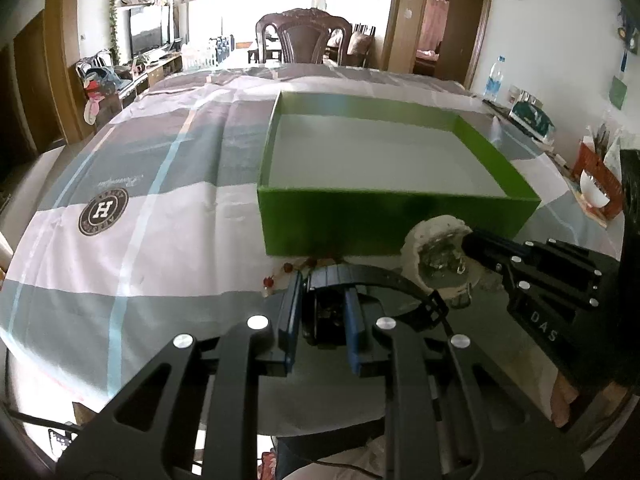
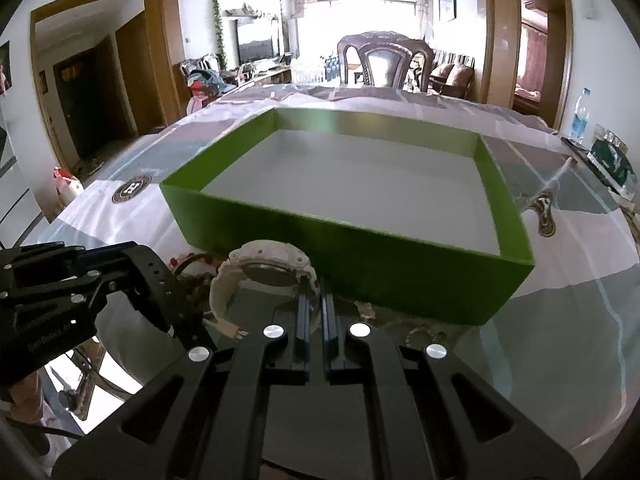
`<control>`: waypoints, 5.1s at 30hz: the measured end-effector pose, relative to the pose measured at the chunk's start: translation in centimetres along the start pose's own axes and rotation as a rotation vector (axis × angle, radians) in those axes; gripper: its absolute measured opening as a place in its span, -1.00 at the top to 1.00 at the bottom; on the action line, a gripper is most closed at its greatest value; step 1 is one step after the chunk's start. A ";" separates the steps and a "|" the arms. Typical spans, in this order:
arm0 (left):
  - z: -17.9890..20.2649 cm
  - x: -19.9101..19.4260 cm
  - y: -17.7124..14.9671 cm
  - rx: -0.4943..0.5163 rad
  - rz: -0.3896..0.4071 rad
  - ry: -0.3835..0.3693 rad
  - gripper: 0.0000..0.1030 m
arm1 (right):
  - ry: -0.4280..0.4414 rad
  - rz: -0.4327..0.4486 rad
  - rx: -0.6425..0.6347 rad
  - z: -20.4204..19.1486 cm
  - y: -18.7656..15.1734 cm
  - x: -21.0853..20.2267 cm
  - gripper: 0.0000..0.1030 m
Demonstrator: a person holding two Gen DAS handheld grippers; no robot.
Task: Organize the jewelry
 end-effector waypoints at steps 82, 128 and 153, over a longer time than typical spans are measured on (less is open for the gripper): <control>-5.7 4.9 6.5 -0.140 0.021 0.131 -0.23 | -0.222 0.074 0.115 8.9 1.1 -1.8 -0.11; -1.9 5.5 -2.2 -0.072 -0.145 0.060 -0.39 | -0.115 -0.075 0.073 6.3 -2.1 1.6 0.84; 0.3 6.3 -2.2 -0.031 -0.154 0.026 -0.46 | 0.009 -0.096 0.010 1.8 -2.3 2.9 0.15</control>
Point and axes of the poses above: each gripper's, at about its wrist camera, not at the fingertips, and x roughly the way its jaws point, z to its right, y to its top, the point moved 7 cm from there along x, roughly the way its jaws point, and after that the axes turned 14 degrees about x, right-handed, at the moved point
